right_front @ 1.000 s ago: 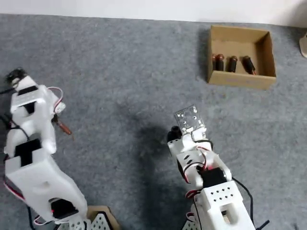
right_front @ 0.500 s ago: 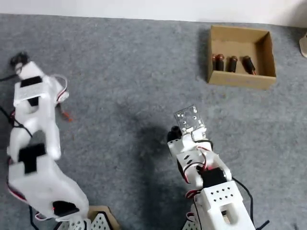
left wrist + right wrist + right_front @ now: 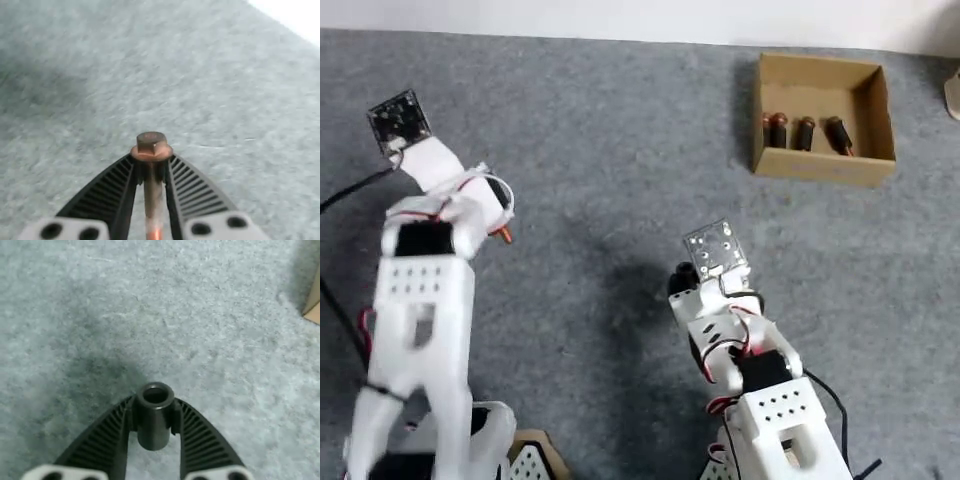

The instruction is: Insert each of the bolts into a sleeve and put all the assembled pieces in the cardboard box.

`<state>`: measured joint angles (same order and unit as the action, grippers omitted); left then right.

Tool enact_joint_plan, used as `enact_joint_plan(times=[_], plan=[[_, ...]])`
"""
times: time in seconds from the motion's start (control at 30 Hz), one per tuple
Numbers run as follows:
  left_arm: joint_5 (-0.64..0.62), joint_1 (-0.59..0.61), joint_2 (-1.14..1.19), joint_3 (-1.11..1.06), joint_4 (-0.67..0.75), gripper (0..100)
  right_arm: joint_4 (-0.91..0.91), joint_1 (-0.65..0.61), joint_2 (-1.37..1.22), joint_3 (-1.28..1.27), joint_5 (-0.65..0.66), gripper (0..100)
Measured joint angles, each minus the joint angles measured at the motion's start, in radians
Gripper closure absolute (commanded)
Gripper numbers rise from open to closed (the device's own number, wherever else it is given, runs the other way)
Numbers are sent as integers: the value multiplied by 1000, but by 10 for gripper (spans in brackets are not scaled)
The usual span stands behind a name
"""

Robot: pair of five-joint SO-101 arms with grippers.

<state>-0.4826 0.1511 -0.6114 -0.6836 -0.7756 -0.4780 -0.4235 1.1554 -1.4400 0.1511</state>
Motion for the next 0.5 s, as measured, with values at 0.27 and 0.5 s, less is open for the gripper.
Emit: enact_joint_plan(times=[0.27, 0.5], plan=[[-69, -71, -144, -129, 215, 995, 207, -155, 3, -38, -21, 993], [-83, -175, -212, -233, 379, 995, 321, -195, 3, -109, -21, 993]])
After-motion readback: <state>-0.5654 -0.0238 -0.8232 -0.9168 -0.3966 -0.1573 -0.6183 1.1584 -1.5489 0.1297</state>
